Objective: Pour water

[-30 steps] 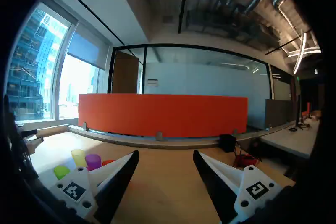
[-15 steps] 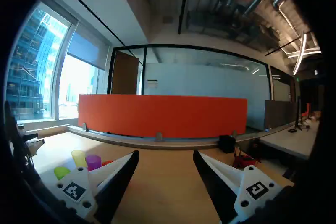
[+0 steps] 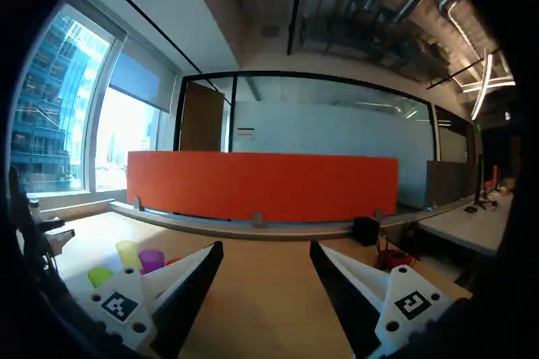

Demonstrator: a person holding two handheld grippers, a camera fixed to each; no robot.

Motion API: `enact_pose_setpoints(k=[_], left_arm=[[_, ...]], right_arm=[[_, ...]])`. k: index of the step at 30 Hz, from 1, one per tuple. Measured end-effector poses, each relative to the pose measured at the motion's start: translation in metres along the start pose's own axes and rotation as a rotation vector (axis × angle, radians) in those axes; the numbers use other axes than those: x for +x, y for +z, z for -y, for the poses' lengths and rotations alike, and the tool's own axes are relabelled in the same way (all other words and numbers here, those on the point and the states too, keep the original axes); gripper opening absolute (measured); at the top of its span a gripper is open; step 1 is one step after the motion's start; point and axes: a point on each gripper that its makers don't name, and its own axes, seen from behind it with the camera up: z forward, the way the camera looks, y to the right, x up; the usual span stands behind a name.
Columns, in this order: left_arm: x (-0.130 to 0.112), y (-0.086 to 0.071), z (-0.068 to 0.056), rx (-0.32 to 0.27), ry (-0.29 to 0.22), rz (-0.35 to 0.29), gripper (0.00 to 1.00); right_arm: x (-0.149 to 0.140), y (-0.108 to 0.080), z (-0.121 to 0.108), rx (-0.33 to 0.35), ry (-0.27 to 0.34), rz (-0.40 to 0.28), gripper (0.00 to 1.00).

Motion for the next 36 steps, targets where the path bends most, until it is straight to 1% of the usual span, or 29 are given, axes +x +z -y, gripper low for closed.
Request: enact_pose_setpoints(k=[12,30,36], left_arm=[[-0.008,0.002,0.004,0.003,-0.003,0.028,0.99],[-0.007,0.002,0.005,0.002,-0.002,0.030,0.99],[-0.007,0.003,0.005,0.002,-0.003,0.030,0.99]], right_arm=[[0.001,-0.001,-0.002,-0.004,0.002,-0.002,1.00],[0.000,-0.005,-0.008,-0.012,-0.003,-0.003,1.00],[-0.003,-0.003,-0.014,-0.017,-0.018,-0.012,1.00]])
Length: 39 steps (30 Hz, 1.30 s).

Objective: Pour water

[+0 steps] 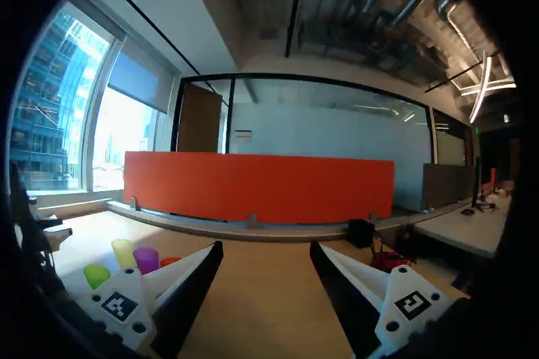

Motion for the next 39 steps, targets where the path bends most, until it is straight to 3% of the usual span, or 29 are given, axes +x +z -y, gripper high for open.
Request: enact_pose_setpoints(k=[6,15,39], left_arm=[[0.000,0.001,0.000,0.000,0.001,0.000,0.99],[0.000,0.001,0.000,0.000,0.000,0.000,0.99],[0.000,0.000,0.000,0.000,0.001,0.000,0.99]], right_arm=[[-0.008,0.006,-0.007,-0.010,-0.021,-0.007,1.00],[-0.020,0.017,-0.008,-0.012,0.004,-0.050,1.00],[-0.087,0.029,-0.019,-0.037,0.085,0.000,1.00]])
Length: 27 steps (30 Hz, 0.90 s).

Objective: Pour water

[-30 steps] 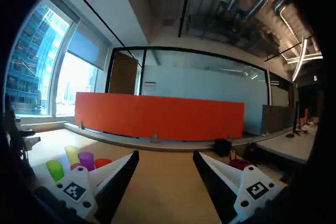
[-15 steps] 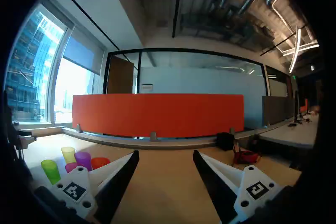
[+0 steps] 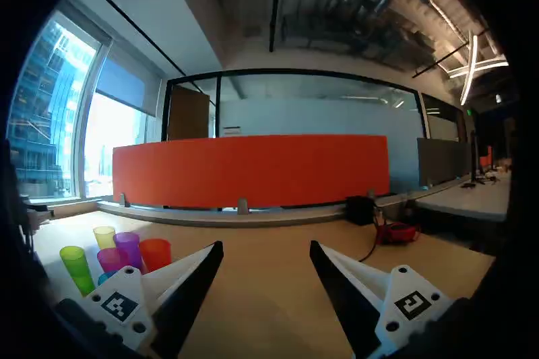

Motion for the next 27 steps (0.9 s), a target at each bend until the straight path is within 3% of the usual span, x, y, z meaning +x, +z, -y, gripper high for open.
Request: enact_pose_setpoints(k=[27], left_arm=[[0.000,0.000,-0.001,0.000,0.000,0.000,0.99]], right_arm=[[-0.021,0.003,-0.003,-0.008,-0.038,0.049,1.00]])
